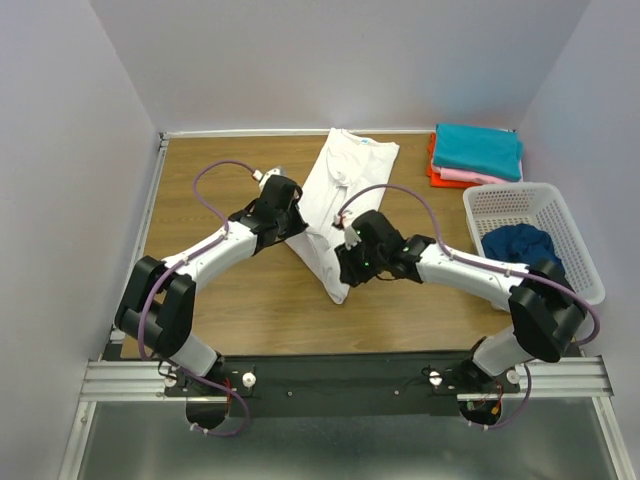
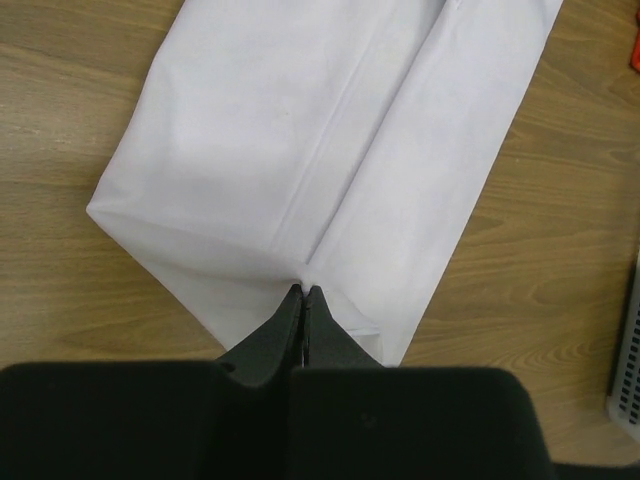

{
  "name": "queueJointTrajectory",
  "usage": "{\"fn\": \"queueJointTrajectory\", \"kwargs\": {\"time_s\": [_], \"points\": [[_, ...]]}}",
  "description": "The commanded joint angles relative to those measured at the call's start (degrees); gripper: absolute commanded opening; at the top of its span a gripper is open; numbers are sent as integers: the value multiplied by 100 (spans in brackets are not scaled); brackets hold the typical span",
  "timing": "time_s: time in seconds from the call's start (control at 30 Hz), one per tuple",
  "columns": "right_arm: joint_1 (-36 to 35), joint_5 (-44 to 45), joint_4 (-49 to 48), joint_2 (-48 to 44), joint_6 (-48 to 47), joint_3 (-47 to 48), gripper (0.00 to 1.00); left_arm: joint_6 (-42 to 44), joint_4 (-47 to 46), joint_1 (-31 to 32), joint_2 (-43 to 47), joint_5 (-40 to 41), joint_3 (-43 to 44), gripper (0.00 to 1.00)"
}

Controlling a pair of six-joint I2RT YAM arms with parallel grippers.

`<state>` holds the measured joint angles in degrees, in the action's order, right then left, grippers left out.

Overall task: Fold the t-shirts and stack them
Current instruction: Fold the tshirt

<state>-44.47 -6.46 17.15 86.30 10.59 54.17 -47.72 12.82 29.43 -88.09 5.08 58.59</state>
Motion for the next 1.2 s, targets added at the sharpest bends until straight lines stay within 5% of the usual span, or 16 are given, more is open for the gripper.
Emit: {"fn": "queueJointTrajectory", "kwargs": {"time_s": [0.0, 0.13, 0.3, 0.53, 0.57, 0.63, 0.67, 0.7, 0.77, 1.17], "points": [[-281, -628, -282, 246, -672, -65, 48, 79, -34, -43, -6, -165, -93, 0], [-650, -479, -317, 449, -944, 23, 66, 44, -34, -43, 20, -148, -181, 0], [-1108, 118, -352, 799, -989, 102, 73, 0, -34, -43, 126, -113, -260, 0], [-1468, 959, -387, 1168, -945, 85, 72, -26, -25, -43, 143, -113, -295, 0], [-1486, 1136, -379, 1204, -858, 76, 70, -35, -25, -43, 152, -113, -304, 0], [-1530, 1427, -387, 1249, -769, 67, 44, -35, -16, -43, 205, -95, -330, 0], [-1547, 1463, -405, 1205, -743, 50, 43, -44, -8, -43, 214, -95, -339, 0], [-1582, 1463, -405, 1161, -708, 41, 24, -53, 19, -43, 240, -60, -365, 0], [-1661, 1323, -431, 951, -664, -21, 12, -96, 54, -43, 328, -25, -444, 0], [-1908, -654, -458, 142, -120, -267, 2, -799, 440, -43, 2075, 546, -1727, 0]]}}
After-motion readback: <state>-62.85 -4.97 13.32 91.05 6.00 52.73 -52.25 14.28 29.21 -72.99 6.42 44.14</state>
